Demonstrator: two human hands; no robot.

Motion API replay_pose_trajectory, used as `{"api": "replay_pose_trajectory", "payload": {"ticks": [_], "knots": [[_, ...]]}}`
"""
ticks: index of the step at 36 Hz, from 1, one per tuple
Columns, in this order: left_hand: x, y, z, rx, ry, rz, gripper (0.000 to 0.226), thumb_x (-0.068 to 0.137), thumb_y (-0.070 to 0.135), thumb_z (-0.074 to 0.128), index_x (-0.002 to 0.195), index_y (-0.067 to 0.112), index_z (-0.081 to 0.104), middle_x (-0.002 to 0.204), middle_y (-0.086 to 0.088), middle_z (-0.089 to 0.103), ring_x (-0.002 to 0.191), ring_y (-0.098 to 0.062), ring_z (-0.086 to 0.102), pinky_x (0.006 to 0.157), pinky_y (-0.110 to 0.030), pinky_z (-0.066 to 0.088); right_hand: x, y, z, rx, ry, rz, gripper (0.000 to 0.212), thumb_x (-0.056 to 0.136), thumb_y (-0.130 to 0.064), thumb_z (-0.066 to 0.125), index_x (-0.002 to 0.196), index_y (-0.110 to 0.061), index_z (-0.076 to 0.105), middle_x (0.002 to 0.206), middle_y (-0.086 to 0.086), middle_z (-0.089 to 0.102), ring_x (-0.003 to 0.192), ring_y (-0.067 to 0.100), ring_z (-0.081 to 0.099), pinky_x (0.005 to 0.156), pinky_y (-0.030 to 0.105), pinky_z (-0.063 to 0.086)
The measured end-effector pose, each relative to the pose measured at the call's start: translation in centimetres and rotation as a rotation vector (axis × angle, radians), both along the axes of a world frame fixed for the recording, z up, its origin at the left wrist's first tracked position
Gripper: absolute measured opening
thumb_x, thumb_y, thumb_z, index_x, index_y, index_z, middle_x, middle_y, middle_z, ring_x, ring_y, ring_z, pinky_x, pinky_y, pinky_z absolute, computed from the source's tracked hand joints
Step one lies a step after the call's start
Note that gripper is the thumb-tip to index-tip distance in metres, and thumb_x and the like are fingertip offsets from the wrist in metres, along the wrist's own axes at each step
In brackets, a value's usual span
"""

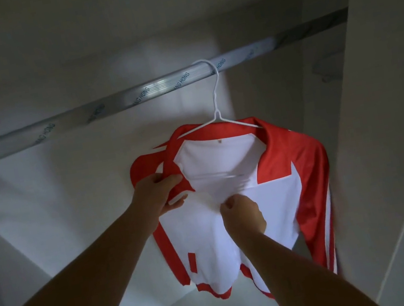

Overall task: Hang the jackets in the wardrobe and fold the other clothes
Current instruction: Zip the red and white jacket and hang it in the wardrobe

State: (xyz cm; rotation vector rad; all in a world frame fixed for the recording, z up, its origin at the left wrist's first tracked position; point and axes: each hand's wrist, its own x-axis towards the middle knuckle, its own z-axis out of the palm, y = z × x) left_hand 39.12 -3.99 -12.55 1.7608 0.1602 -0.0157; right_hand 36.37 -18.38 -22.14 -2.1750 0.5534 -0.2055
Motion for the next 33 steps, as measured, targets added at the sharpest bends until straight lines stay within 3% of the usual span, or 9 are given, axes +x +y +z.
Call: {"api": "replay_pose_trajectory", "payload": {"ticks": [4,8,14,20,23,26,28,31,33], "knots": [[-0.4,0.6,0.0,-0.059,-0.008,-0.001,0.012,0.084,0.017,0.070,0.091,0.013,0.061,0.098,-0.010,0.065,0.084,-0.024,0.067,0.060,-0.029,0.059,-0.2,0.5,0.0,0.023,-0.004,0.014,0.017,0.084,-0.028,0.055,0.067,-0.023,0.055,0.066,-0.007,0.058,0.062,0.013,0.055,0.056,0.021,0.037],[-0.6,0.6,0.4,-0.034,-0.025,-0.011,0.016,0.085,0.020,0.070,0.096,0.011,0.063,0.101,-0.012,0.066,0.088,-0.028,0.067,0.071,-0.036,0.059,-0.3,0.9,-0.3,0.146,-0.019,0.046,0.023,0.081,-0.030,0.059,0.061,-0.020,0.051,0.058,-0.005,0.054,0.058,0.016,0.056,0.057,0.022,0.041],[-1.1,1.0,0.7,-0.012,-0.006,-0.001,0.013,0.085,0.020,0.070,0.093,0.014,0.061,0.101,-0.009,0.064,0.086,-0.026,0.067,0.064,-0.032,0.059,-0.6,0.8,-0.1,0.397,-0.046,0.036,0.013,0.074,-0.016,0.061,0.062,-0.015,0.065,0.063,-0.002,0.065,0.063,0.015,0.059,0.054,0.020,0.042],[-1.5,0.8,0.6,-0.047,-0.048,-0.038,0.019,0.086,0.020,0.069,0.100,0.011,0.062,0.101,-0.008,0.064,0.087,-0.026,0.067,0.069,-0.035,0.060,-0.8,0.2,-0.5,0.616,0.064,0.042,0.026,0.080,-0.012,0.069,0.055,-0.016,0.062,0.075,0.010,0.069,0.064,0.020,0.053,0.072,0.032,0.049],[-1.6,0.7,0.4,-0.001,-0.128,-0.051,0.023,0.087,0.027,0.067,0.101,0.010,0.061,0.094,-0.008,0.067,0.078,-0.025,0.071,0.068,-0.036,0.060,-0.6,-0.3,-0.3,0.699,0.160,0.061,0.023,0.085,-0.014,0.070,0.064,-0.011,0.062,0.069,0.006,0.064,0.051,0.016,0.048,0.056,0.026,0.045],[-2.5,0.7,-1.3,0.043,-0.173,-0.106,0.018,0.088,0.038,0.062,0.092,0.023,0.054,0.068,-0.007,0.068,0.054,-0.021,0.068,0.055,-0.030,0.059,-0.8,-1.0,0.4,0.775,0.242,0.089,0.024,0.090,-0.010,0.061,0.066,-0.007,0.058,0.060,0.004,0.053,0.043,0.010,0.041,0.041,0.020,0.031],[-3.4,1.0,-4.6,0.212,-0.137,-0.170,0.022,0.085,0.043,0.062,0.093,0.025,0.051,0.072,-0.006,0.066,0.056,-0.017,0.066,0.053,-0.027,0.055,-1.2,-1.6,1.1,0.741,0.236,0.161,0.027,0.091,-0.012,0.059,0.064,-0.007,0.059,0.056,0.002,0.048,0.044,0.010,0.037,0.043,0.020,0.027],[-4.1,1.3,-10.4,0.782,-0.132,-0.312,0.030,0.086,0.044,0.064,0.104,0.023,0.052,0.094,0.008,0.062,0.083,-0.008,0.064,0.075,-0.027,0.056,-2.0,-2.6,2.2,0.627,0.181,0.291,0.026,0.089,-0.018,0.063,0.065,-0.009,0.061,0.053,0.000,0.045,0.043,0.010,0.034,0.042,0.019,0.023],[-4.2,0.3,-12.3,0.894,-0.154,-0.317,0.040,0.081,0.053,0.065,0.108,0.027,0.052,0.099,0.015,0.057,0.090,-0.005,0.059,0.077,-0.024,0.053,-2.2,-3.2,2.9,0.569,0.173,0.349,0.026,0.089,-0.020,0.063,0.066,-0.009,0.062,0.051,-0.002,0.045,0.042,0.009,0.033,0.041,0.017,0.024]]}}
